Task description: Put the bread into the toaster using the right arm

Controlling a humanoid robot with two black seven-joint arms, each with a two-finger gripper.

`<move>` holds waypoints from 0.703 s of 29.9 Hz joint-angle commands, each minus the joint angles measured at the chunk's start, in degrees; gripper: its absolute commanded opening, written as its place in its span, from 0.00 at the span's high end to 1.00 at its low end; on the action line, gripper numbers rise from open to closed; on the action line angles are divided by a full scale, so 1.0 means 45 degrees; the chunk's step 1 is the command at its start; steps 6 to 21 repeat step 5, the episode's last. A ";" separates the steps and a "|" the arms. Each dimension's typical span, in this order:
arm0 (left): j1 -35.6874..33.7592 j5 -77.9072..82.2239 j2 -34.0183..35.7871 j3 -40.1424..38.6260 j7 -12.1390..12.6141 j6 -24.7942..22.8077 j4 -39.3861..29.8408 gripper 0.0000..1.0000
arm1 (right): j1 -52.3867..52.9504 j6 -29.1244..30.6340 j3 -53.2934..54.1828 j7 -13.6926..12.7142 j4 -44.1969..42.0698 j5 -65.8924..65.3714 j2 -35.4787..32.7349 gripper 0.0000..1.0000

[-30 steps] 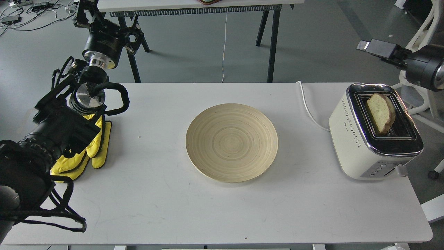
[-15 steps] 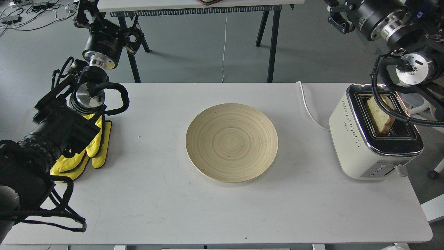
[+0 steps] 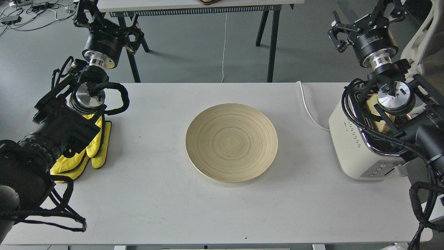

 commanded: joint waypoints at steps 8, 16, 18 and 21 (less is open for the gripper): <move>0.0003 0.0001 0.0001 0.0000 -0.0008 0.0000 0.0000 0.00 | 0.0100 0.0602 -0.0021 0.0020 -0.0300 -0.0020 -0.0002 0.01; 0.0003 0.0001 0.0001 0.0000 -0.0008 0.0000 0.0000 0.00 | 0.0100 0.0602 -0.0021 0.0020 -0.0300 -0.0020 -0.0002 0.01; 0.0003 0.0001 0.0001 0.0000 -0.0008 0.0000 0.0000 0.00 | 0.0100 0.0602 -0.0021 0.0020 -0.0300 -0.0020 -0.0002 0.01; 0.0003 0.0001 0.0001 0.0000 -0.0008 0.0000 0.0000 0.00 | 0.0100 0.0602 -0.0021 0.0020 -0.0300 -0.0020 -0.0002 0.01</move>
